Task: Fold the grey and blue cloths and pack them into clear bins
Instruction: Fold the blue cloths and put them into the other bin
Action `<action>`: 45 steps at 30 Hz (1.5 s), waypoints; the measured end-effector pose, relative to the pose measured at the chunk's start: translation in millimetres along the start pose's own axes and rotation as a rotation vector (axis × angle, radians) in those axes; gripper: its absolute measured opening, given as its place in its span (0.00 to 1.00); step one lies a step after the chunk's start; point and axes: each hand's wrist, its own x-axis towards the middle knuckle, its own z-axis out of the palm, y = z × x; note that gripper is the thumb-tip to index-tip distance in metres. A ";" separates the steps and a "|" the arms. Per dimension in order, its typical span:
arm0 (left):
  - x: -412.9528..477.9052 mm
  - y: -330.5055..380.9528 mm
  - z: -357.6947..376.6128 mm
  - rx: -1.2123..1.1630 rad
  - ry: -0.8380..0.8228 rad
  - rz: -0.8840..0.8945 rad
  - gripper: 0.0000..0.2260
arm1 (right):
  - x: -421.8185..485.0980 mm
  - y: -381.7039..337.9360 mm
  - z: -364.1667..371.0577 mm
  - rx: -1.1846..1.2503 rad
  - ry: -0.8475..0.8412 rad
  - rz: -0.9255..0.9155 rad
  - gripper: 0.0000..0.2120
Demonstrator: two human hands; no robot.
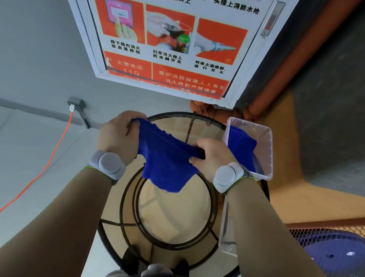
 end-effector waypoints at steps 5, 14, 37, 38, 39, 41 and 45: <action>27.1 2.1 2.2 -0.084 0.005 0.022 0.16 | 17.7 -4.9 -8.4 0.027 0.182 0.026 0.07; 31.5 -22.4 -0.2 -0.122 0.004 0.049 0.15 | 27.5 -12.2 -0.1 -0.065 0.288 -0.004 0.07; -146.9 -150.2 13.8 0.485 -0.513 -0.239 0.15 | -79.9 43.6 133.4 -0.168 -0.309 0.090 0.13; -152.2 -150.9 14.1 0.489 -0.514 -0.245 0.15 | -84.3 45.0 135.5 -0.167 -0.322 0.087 0.13; -157.5 -151.0 13.9 0.494 -0.513 -0.248 0.15 | -88.8 46.0 136.7 -0.168 -0.337 0.086 0.11; -161.2 -152.4 14.2 0.488 -0.511 -0.256 0.15 | -92.2 48.8 136.4 -0.170 -0.360 0.088 0.07; -162.2 -149.9 14.3 0.471 -0.493 -0.249 0.14 | -95.0 52.8 131.7 -0.201 -0.351 0.069 0.12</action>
